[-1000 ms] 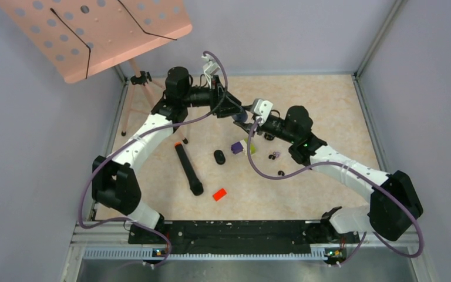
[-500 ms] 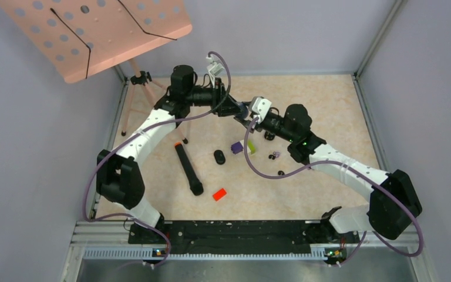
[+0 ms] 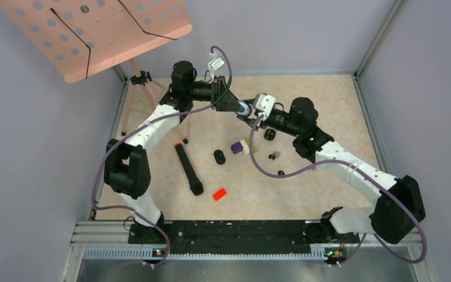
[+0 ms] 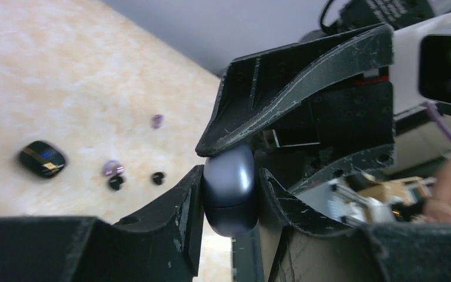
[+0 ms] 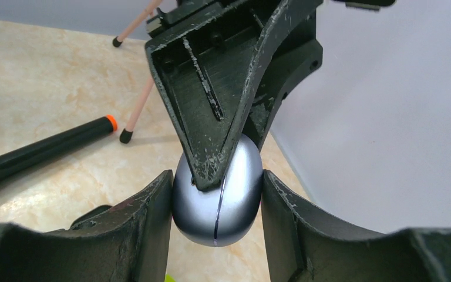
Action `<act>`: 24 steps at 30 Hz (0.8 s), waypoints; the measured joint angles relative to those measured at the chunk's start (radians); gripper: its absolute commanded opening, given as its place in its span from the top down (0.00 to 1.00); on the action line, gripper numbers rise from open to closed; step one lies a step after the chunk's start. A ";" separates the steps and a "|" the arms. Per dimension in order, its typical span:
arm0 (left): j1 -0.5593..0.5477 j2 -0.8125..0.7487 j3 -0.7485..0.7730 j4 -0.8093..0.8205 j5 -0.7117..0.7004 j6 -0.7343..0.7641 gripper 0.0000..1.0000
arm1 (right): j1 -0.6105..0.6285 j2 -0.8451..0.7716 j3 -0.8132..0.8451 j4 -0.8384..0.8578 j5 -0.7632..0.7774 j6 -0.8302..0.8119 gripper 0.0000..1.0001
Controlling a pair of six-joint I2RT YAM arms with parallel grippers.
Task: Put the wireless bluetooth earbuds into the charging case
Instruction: Pick up the charging case at the center of the board.
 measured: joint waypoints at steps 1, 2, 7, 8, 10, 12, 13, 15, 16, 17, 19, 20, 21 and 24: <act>-0.001 0.016 -0.001 0.079 0.035 -0.078 1.00 | -0.010 -0.013 0.006 -0.018 -0.022 0.003 0.52; -0.005 0.036 -0.001 0.158 0.075 -0.158 1.00 | -0.021 -0.031 0.013 -0.045 -0.048 0.003 0.51; -0.034 0.111 0.030 0.348 0.220 -0.417 1.00 | -0.032 -0.109 0.012 -0.163 -0.117 -0.069 0.48; -0.038 0.121 0.040 0.363 0.238 -0.447 1.00 | -0.032 -0.121 0.012 -0.183 -0.126 -0.099 0.48; -0.046 0.145 0.068 0.386 0.277 -0.511 1.00 | -0.032 -0.140 0.012 -0.213 -0.137 -0.160 0.48; -0.050 0.163 0.093 0.388 0.304 -0.563 1.00 | -0.034 -0.152 0.012 -0.246 -0.146 -0.230 0.47; -0.051 0.172 0.101 0.385 0.314 -0.586 1.00 | -0.036 -0.158 0.013 -0.266 -0.153 -0.269 0.46; -0.051 0.183 0.108 0.374 0.325 -0.624 1.00 | -0.040 -0.168 0.014 -0.308 -0.163 -0.340 0.44; -0.048 0.188 0.108 0.364 0.325 -0.640 1.00 | -0.044 -0.176 0.014 -0.341 -0.171 -0.380 0.41; -0.044 0.191 0.108 0.355 0.325 -0.650 1.00 | -0.045 -0.187 0.014 -0.375 -0.178 -0.410 0.40; -0.027 0.199 0.108 0.335 0.325 -0.669 1.00 | -0.050 -0.213 0.014 -0.441 -0.193 -0.466 0.39; -0.019 0.200 0.108 0.327 0.323 -0.673 1.00 | -0.050 -0.225 0.014 -0.469 -0.202 -0.489 0.39; -0.013 0.201 0.108 0.320 0.323 -0.676 1.00 | -0.050 -0.236 0.014 -0.489 -0.208 -0.510 0.39; -0.002 0.201 0.108 0.297 0.322 -0.679 1.00 | -0.050 -0.261 0.013 -0.519 -0.211 -0.558 0.40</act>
